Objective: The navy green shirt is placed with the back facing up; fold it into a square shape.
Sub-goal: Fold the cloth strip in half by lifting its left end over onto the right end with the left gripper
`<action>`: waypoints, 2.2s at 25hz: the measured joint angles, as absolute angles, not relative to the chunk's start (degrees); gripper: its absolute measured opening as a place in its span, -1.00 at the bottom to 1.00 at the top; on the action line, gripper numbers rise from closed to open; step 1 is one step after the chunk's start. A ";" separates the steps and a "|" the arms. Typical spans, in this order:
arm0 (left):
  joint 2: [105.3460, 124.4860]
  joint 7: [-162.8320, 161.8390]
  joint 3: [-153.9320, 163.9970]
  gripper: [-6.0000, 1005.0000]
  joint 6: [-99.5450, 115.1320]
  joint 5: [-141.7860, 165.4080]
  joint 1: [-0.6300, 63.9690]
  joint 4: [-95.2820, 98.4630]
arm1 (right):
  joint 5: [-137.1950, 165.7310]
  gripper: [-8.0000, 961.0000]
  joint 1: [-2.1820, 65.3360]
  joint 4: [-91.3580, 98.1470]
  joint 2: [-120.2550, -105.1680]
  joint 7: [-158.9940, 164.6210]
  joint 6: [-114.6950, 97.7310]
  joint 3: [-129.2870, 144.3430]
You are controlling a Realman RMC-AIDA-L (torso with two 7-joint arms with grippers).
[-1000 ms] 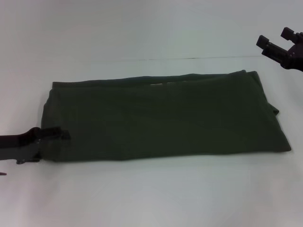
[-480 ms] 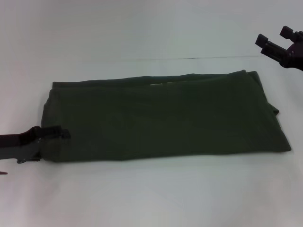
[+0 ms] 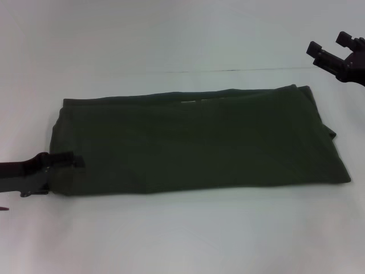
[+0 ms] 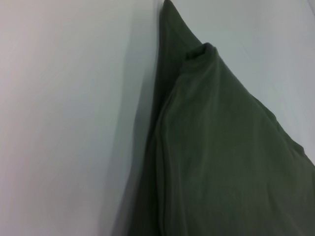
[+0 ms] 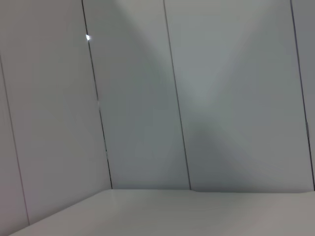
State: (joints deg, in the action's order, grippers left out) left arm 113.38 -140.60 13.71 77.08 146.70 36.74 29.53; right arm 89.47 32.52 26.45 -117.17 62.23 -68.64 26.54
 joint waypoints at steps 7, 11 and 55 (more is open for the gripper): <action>113.38 -140.47 13.70 0.67 77.11 146.74 36.74 29.53 | 89.75 0.93 32.41 26.45 -117.24 62.23 -68.78 26.76; 113.38 -140.44 13.71 0.62 77.20 146.69 36.73 29.53 | 90.14 0.93 31.86 26.55 -116.47 63.37 -71.14 28.25; 113.38 -140.20 13.80 0.55 77.70 146.79 37.06 29.53 | 122.43 0.92 34.79 39.81 -111.14 86.13 -92.51 34.71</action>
